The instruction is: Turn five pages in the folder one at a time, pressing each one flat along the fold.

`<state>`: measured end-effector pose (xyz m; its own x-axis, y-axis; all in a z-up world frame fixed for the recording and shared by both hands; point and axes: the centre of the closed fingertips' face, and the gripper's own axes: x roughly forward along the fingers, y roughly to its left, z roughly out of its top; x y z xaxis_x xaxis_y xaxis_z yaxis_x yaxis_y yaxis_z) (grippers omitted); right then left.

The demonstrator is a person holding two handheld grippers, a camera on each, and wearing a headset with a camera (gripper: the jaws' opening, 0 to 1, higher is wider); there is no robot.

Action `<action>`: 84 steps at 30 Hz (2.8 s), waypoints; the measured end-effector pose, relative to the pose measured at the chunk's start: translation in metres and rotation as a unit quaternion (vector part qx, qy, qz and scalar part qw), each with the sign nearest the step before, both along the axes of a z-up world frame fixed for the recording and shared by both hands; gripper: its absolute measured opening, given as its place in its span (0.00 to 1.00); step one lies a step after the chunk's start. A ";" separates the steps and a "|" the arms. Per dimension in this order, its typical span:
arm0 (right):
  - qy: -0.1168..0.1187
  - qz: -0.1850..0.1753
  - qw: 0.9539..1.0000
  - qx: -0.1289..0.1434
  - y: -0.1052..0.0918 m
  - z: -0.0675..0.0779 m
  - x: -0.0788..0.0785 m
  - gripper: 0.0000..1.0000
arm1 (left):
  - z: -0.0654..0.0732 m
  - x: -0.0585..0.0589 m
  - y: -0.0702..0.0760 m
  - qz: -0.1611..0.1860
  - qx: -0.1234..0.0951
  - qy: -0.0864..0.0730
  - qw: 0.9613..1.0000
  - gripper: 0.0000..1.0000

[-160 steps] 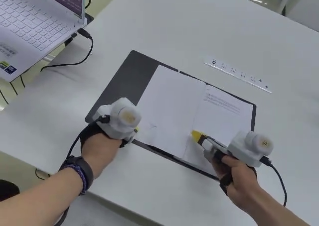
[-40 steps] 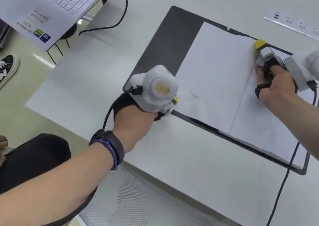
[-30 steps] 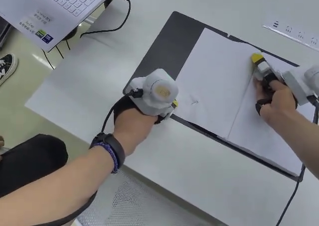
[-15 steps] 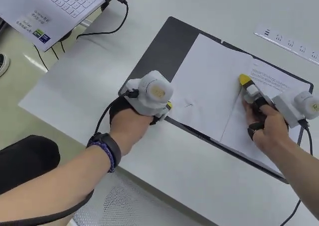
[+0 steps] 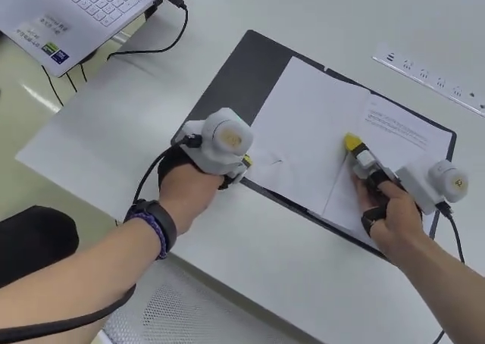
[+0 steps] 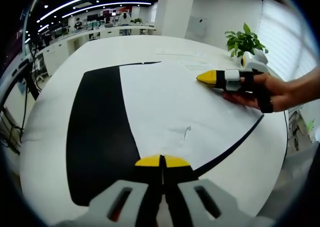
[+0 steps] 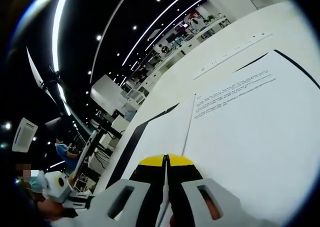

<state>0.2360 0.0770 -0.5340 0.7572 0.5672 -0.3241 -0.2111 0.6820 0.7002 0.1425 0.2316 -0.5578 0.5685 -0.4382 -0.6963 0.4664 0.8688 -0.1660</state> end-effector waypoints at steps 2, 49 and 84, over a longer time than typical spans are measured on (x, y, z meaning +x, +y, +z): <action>0.003 0.001 1.000 0.000 0.003 0.004 -0.006 0.00 | 0.000 0.000 0.000 0.000 0.000 0.000 1.000 0.00; 0.050 0.085 0.995 0.009 0.007 -0.011 -0.108 0.00 | 0.000 -0.001 0.000 -0.003 -0.004 0.003 1.000 0.00; 0.053 0.027 0.998 0.014 -0.015 0.006 -0.141 0.07 | 0.005 -0.011 0.000 -0.004 0.002 0.020 1.000 0.10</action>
<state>0.0951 0.0623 -0.5278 0.6874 0.6162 -0.3844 -0.1709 0.6516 0.7390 0.1318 0.2318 -0.5531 0.5367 -0.4408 -0.7195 0.4673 0.8653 -0.1815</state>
